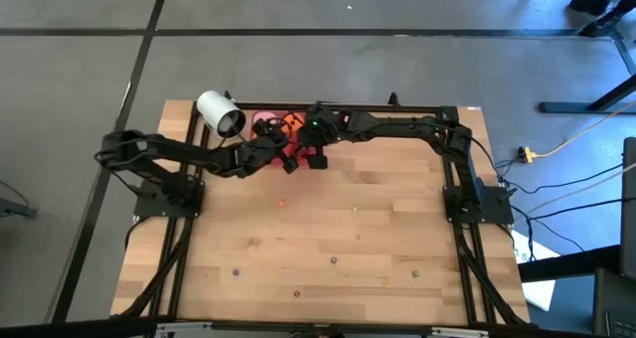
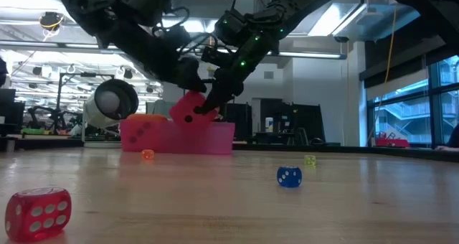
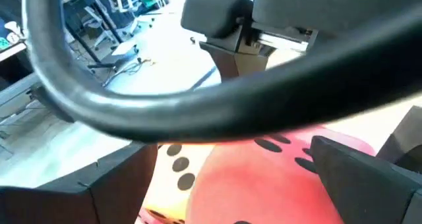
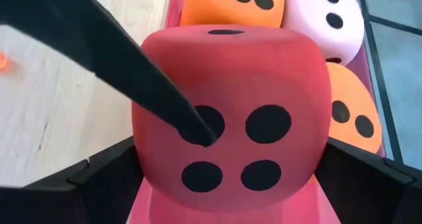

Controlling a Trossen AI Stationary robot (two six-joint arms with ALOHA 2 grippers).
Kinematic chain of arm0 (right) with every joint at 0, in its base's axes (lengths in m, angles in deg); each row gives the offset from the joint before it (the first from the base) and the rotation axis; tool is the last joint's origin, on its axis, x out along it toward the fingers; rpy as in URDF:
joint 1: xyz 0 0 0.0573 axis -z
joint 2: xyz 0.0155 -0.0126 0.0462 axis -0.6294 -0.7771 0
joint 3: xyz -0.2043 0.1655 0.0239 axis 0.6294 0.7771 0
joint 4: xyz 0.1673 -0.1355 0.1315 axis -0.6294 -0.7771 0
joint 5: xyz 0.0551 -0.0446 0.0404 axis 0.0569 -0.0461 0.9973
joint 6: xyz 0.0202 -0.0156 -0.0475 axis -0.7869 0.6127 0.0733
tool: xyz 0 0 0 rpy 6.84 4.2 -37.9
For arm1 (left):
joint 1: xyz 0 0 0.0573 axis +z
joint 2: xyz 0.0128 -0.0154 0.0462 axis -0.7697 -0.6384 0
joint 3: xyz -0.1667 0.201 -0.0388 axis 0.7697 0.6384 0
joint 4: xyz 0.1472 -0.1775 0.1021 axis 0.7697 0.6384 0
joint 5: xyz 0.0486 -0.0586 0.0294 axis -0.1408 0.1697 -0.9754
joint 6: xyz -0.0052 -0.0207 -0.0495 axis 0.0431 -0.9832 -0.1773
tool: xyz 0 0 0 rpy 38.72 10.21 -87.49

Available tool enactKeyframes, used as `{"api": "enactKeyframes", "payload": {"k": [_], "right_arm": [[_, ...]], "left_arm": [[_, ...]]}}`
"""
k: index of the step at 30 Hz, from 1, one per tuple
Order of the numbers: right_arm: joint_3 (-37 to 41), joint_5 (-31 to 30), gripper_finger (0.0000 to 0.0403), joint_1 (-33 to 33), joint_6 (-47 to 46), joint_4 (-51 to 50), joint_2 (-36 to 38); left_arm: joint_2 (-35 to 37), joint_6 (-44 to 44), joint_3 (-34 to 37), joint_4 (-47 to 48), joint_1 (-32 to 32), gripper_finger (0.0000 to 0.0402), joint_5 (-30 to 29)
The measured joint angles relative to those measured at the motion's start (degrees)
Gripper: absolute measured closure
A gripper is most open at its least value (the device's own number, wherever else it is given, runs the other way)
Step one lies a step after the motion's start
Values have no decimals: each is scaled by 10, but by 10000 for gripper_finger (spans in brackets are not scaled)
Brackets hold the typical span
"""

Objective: Pick & Place Dice
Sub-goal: Put the large red die into the red bin

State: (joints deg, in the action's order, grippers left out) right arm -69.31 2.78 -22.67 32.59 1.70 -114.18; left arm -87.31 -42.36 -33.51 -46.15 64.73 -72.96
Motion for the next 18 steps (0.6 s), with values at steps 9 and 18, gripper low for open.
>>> {"api": "enactKeyframes", "payload": {"k": [9, 18], "right_arm": [[0, -18, 4, 0, -14, -17, 0], [0, -15, 3, 0, -14, -2, 0]], "left_arm": [[4, 5, 1, 73, 19, 5, -43], [9, -2, 2, 51, 19, 5, -62]]}}
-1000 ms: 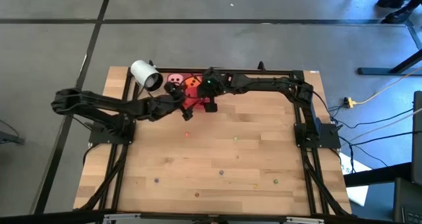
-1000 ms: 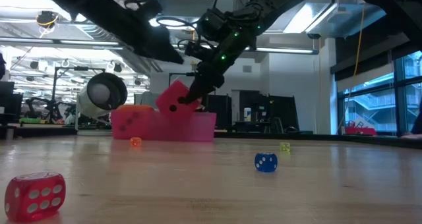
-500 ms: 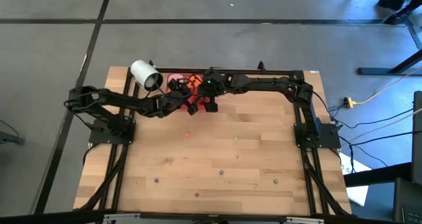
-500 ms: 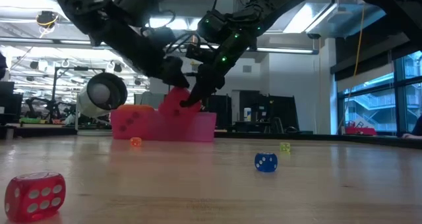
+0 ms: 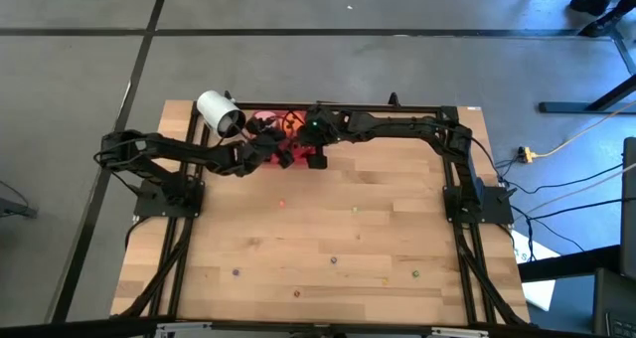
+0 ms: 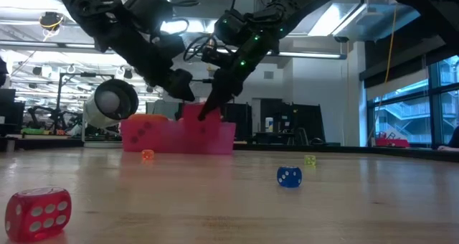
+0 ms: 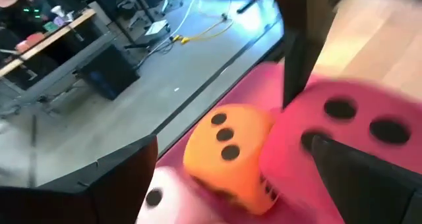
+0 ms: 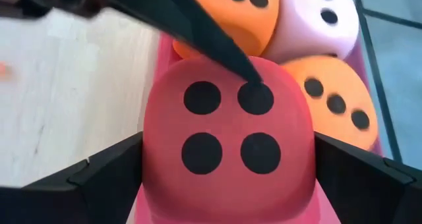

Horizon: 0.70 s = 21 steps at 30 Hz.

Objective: Pick & Place Dice
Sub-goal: Put the large red die into the red bin

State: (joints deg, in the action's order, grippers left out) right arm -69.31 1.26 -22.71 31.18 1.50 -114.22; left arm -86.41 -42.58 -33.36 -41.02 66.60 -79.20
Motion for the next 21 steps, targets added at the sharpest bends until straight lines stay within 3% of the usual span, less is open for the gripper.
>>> {"api": "enactKeyframes", "payload": {"k": [4, 8, 21], "right_arm": [[0, 46, 3, 0, -11, 20, -3], [0, 50, 3, -1, -15, 45, -3], [0, 44, 3, -1, -30, 73, -5]], "left_arm": [[0, -1, 0, -42, 0, 5, 60], [-1, -1, 0, -41, 0, 5, 112], [-12, -3, -2, 2, 0, 5, 52]]}}
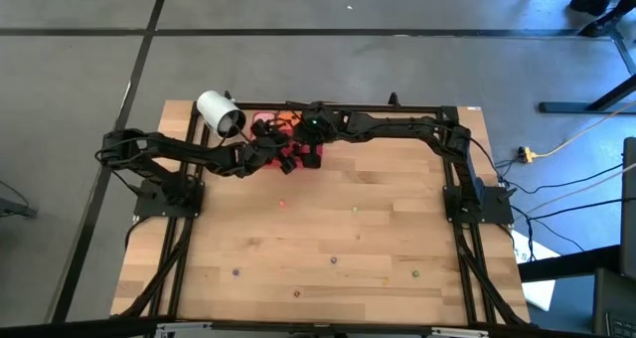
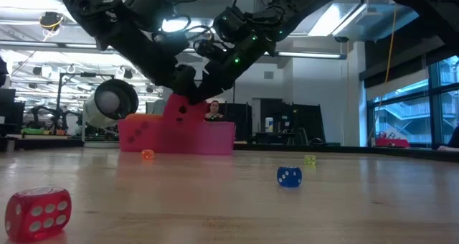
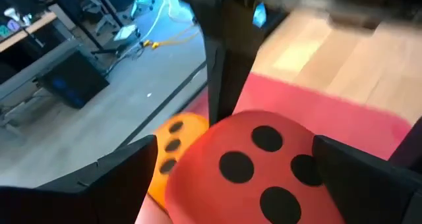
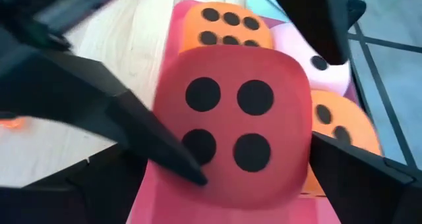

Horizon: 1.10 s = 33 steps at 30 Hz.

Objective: Pick & Place Dice
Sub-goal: Put the large red die into the red bin, then put the small orange die into the red bin

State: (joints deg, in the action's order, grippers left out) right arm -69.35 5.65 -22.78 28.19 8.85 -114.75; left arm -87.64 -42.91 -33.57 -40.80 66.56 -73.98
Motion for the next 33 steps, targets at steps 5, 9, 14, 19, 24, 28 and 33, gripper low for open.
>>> {"api": "enactKeyframes", "payload": {"k": [5, 9, 14, 19, 24, 28, 33], "right_arm": [[-1, 4, 3, 0, 0, 0, 1], [-1, 3, 3, 0, 2, -1, 1], [-1, 3, 3, 0, 2, -1, 1], [-1, 3, 3, 0, -2, -3, 1], [-1, 3, 3, 0, 0, -3, 1], [-1, -50, 5, -6, -13, -11, 3], [-1, -157, 43, -22, 18, -60, 19]], "left_arm": [[-2, -10, 2, 39, 2, 5, -7], [-2, -35, 2, 54, 4, 5, -7], [1, -9, 2, -2, 0, 5, -5], [12, 21, 2, -13, 0, 5, -7], [12, 20, 2, -1, 0, 5, -20], [12, 19, 2, 1, 1, 5, -20], [17, 19, 2, -2, -1, 5, -20]]}}
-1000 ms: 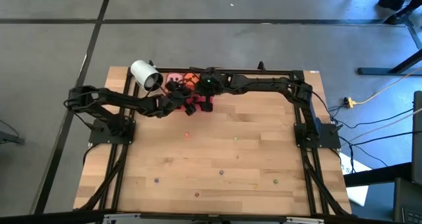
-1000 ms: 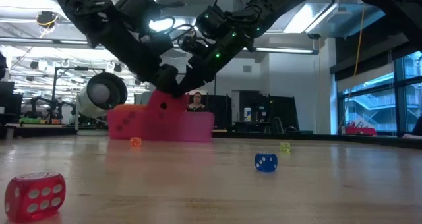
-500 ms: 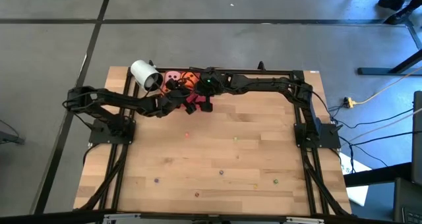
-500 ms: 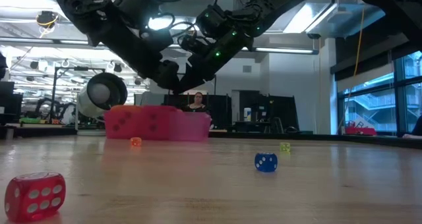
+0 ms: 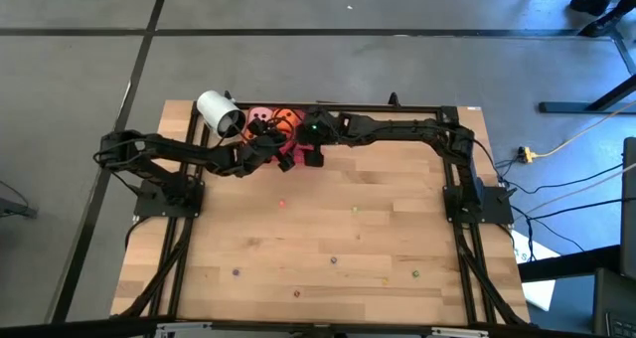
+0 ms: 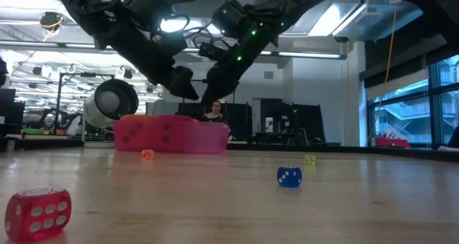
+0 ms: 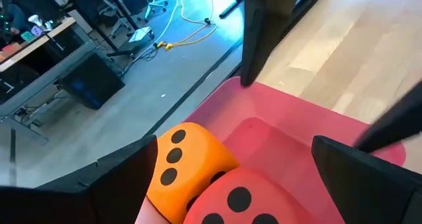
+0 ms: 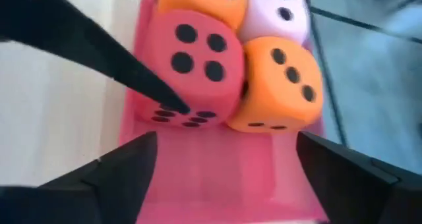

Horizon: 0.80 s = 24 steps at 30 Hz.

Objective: Pick & Place Dice
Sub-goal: Put the small orange die into the red bin

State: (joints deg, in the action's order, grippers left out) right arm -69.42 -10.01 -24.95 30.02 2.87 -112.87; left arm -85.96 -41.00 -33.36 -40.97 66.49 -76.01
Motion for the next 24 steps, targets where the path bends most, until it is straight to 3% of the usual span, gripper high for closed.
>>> {"api": "enactKeyframes", "payload": {"k": [8, 15, 21, 24], "right_arm": [[0, -3, 150, -42, -32, -125, 56], [0, -114, 262, -81, -54, -233, 114], [0, -126, 380, -101, -109, -355, 171], [0, -128, 392, -114, -161, -414, 209]], "left_arm": [[29, 10, 0, 9, -17, 5, 1], [77, 13, -1, 24, -60, 5, 1], [101, 13, -1, 30, -97, 5, 1], [103, 13, -1, 29, -112, 5, 2]]}}
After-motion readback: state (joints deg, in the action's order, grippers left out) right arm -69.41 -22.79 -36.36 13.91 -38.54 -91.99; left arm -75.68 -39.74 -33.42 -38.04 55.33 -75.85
